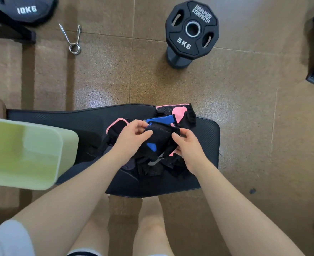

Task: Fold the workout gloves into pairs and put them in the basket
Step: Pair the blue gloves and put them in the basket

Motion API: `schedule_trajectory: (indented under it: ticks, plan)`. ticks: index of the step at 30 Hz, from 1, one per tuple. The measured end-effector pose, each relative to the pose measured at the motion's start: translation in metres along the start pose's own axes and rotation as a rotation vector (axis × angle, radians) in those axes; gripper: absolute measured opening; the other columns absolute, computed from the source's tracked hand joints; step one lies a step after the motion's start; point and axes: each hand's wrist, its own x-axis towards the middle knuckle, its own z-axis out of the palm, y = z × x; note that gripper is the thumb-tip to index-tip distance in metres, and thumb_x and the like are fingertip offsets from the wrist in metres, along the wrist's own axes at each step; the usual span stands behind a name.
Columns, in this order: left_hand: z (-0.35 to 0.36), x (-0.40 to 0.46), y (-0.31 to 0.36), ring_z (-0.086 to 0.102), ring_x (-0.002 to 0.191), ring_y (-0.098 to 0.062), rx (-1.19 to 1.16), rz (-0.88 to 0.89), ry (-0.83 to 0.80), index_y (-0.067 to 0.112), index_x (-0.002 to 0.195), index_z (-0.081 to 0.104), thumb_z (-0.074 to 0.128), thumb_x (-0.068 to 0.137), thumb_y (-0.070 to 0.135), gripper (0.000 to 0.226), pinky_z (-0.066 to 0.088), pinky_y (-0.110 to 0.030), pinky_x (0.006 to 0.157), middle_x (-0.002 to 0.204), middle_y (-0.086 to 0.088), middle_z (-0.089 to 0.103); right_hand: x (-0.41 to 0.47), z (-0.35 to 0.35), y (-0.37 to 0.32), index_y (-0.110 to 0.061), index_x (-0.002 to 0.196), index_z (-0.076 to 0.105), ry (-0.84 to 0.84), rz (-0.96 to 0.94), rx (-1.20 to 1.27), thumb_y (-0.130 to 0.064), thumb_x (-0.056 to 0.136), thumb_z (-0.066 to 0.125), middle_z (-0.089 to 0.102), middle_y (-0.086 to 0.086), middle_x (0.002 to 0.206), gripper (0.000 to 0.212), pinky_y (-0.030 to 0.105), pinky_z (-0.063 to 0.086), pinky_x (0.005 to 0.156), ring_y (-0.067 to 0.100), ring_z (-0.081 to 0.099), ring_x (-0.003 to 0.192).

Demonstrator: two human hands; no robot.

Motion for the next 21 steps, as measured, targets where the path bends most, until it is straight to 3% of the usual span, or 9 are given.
schedule_trajectory:
  ticks: [3,6,8,10,14,17,19,21]
  plan:
    - [-0.013,-0.016,0.017,0.054,0.063,-0.001,-0.108,0.031,-0.017,0.022,0.079,0.054,0.060,0.084,0.005,0.019,0.045,-0.015,0.068,0.072,0.008,0.056,-0.014,0.009,-0.012,-0.017,0.099,0.060,-0.068,-0.037,0.092,-0.010,0.091,0.054,0.067,0.003,0.094,0.012,0.040,0.050,0.083,0.018,0.062,0.087]
    - [-0.036,-0.027,0.028,0.053,0.060,-0.011,-0.424,-0.149,-0.098,0.019,0.084,0.051,0.047,0.092,0.024,0.010,0.042,-0.023,0.061,0.075,-0.001,0.057,-0.027,0.024,-0.025,-0.019,0.081,0.055,-0.179,-0.146,0.166,0.007,0.088,0.049,0.064,-0.004,0.085,0.028,0.024,0.044,0.073,0.010,0.059,0.080]
    - [-0.056,-0.030,0.032,0.052,0.064,-0.018,-0.490,-0.250,-0.199,0.018,0.092,0.051,0.041,0.091,0.043,0.027,0.042,-0.030,0.065,0.077,-0.006,0.059,-0.033,0.034,-0.030,-0.016,0.077,0.052,-0.266,-0.210,0.113,0.015,0.085,0.047,0.066,-0.004,0.086,0.033,0.017,0.047,0.077,0.007,0.062,0.084]
    - [-0.072,-0.032,0.030,0.055,0.070,-0.019,-0.277,-0.253,-0.271,0.021,0.097,0.054,0.053,0.077,0.046,0.032,0.046,-0.033,0.069,0.080,-0.005,0.060,-0.038,0.043,-0.031,-0.013,0.076,0.052,-0.325,-0.254,0.015,0.018,0.083,0.049,0.065,0.001,0.096,0.032,0.014,0.048,0.082,0.005,0.063,0.091]
    - [-0.085,-0.039,0.012,0.053,0.065,-0.010,0.295,-0.057,-0.307,0.024,0.074,0.062,0.071,0.074,0.028,0.010,0.044,-0.028,0.064,0.071,0.007,0.062,-0.041,0.055,-0.018,-0.017,0.078,0.057,-0.367,-0.253,-0.220,0.019,0.080,0.051,0.055,0.003,0.119,0.037,0.018,0.045,0.095,0.008,0.054,0.113]
    - [-0.084,-0.038,-0.007,0.048,0.057,-0.009,0.493,0.080,-0.105,0.024,0.067,0.055,0.069,0.076,0.018,0.018,0.037,-0.017,0.060,0.066,0.006,0.057,-0.036,0.057,-0.004,-0.022,0.102,0.060,-0.327,-0.267,-0.450,0.025,0.074,0.038,0.052,-0.004,0.123,0.059,0.006,0.035,0.094,0.006,0.045,0.120]
    - [-0.079,-0.039,-0.017,0.048,0.059,-0.008,0.491,0.151,0.096,0.022,0.071,0.052,0.067,0.078,0.015,0.017,0.036,-0.011,0.057,0.068,0.006,0.056,-0.030,0.052,0.002,-0.019,0.113,0.058,-0.163,-0.253,-0.509,0.023,0.073,0.031,0.053,-0.006,0.118,0.064,-0.002,0.034,0.084,0.008,0.047,0.116]
    - [-0.069,-0.038,-0.031,0.053,0.068,-0.015,0.410,0.180,0.182,0.017,0.079,0.054,0.064,0.080,0.011,0.012,0.040,-0.018,0.067,0.077,0.000,0.059,-0.022,0.045,0.007,-0.015,0.114,0.059,0.053,-0.245,-0.567,0.015,0.079,0.033,0.054,-0.001,0.120,0.053,0.010,0.043,0.087,0.015,0.050,0.114]
